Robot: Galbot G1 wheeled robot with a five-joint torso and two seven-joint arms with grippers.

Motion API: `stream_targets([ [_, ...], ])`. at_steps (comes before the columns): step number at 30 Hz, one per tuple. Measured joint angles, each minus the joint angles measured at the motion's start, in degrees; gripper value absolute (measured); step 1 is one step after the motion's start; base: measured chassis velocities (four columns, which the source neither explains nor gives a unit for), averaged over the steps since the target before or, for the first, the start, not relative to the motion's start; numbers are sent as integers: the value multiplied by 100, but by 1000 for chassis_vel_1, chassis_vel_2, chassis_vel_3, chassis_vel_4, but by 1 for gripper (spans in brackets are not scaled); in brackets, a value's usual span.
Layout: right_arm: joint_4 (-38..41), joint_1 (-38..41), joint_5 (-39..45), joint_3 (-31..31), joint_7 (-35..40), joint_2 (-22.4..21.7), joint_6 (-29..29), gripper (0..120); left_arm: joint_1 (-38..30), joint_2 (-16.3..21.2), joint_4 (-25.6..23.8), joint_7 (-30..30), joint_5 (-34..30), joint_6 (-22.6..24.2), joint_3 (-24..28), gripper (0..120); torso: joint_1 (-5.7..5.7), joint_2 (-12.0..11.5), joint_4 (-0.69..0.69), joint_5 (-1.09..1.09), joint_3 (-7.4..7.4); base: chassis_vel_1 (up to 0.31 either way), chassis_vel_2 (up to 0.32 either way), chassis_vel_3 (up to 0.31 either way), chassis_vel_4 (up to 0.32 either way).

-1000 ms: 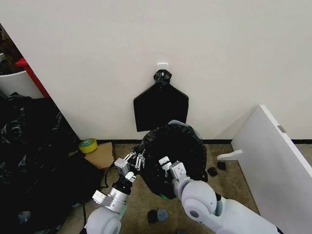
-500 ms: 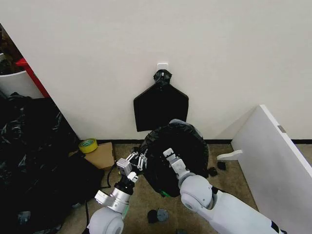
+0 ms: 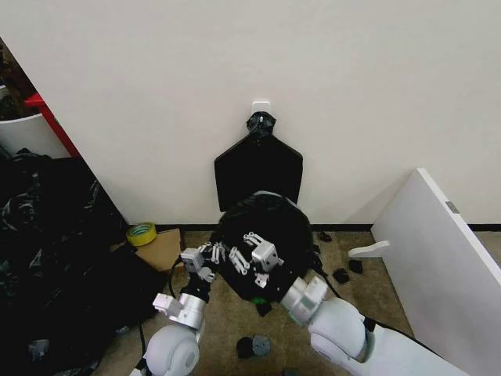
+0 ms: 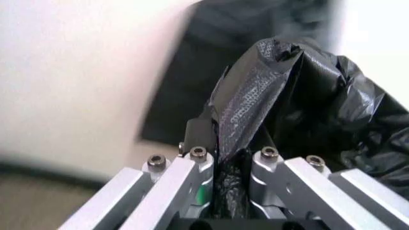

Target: Place the garbage bag over the trash bin.

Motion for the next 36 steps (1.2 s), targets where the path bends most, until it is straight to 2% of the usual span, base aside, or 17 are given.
stream_targets([
  [1,109,-110,-246,52,425,-94,-60,47,-45,-68,-45,-522,-422,405,-154,5,0,0,0,0,0,0,0,0,0],
  [2,152,-148,-359,69,630,-128,-137,48,-61,-91,-58,-676,-555,518,-222,5,0,0,0,0,0,0,0,0,0],
  [3,269,-256,-574,101,1220,-219,-414,53,-102,-145,-101,-1030,-910,785,-415,5,0,0,0,0,0,0,0,0,0],
  [4,269,-256,-574,101,1220,-219,-414,53,-102,-145,-101,-1030,-910,785,-415,5,0,0,0,0,0,0,0,0,0],
  [7,554,-482,-723,112,2351,-341,-1300,68,-156,-223,-236,-1497,-1470,1203,-778,5,0,0,0,0,0,0,0,0,0],
  [8,589,-502,-707,112,2451,-347,-1399,70,-159,-229,-250,-1535,-1510,1241,-809,5,0,0,0,0,0,0,0,0,0],
  [9,738,-588,-580,109,2820,-367,-1786,75,-174,-250,-320,-1677,-1707,1380,-946,5,0,0,-1,-1,0,0,0,0,0],
  [11,788,-618,-510,107,2936,-372,-1915,77,-179,-254,-341,-1713,-1765,1414,-987,5,0,0,-2,-1,0,0,0,0,0],
  [13,991,-752,-104,96,3353,-412,-2489,88,-192,-257,-476,-1863,-2117,1555,-1252,5,0,0,1,-1,0,0,0,0,0],
  [16,1095,-818,269,66,3498,-429,-2854,97,-192,-239,-597,-1912,-2348,1628,-1407,5,0,0,0,-1,0,0,0,0,0],
  [17,1174,-856,729,34,3486,-422,-3043,100,-171,-204,-739,-1952,-2613,1710,-1551,5,0,0,-1,0,0,0,0,0,0],
  [20,1166,-858,1056,13,3334,-358,-2991,100,-130,-177,-861,-1978,-2794,1790,-1627,5,0,0,0,-1,0,0,0,0,0],
  [23,850,-797,1248,-7,2842,-159,-2533,100,-24,-156,-1054,-2021,-2969,1906,-1689,5,0,0,0,0,0,0,0,0,0],
  [30,127,-656,1194,4,2186,79,-1821,100,121,-188,-1426,-2110,-3119,2058,-1673,5,0,0,0,0,0,0,0,0,0],
  [36,-116,-623,1113,25,1969,185,-1582,100,193,-200,-1717,-2138,-3150,2117,-1635,5,0,0,0,0,0,0,0,0,0],
])
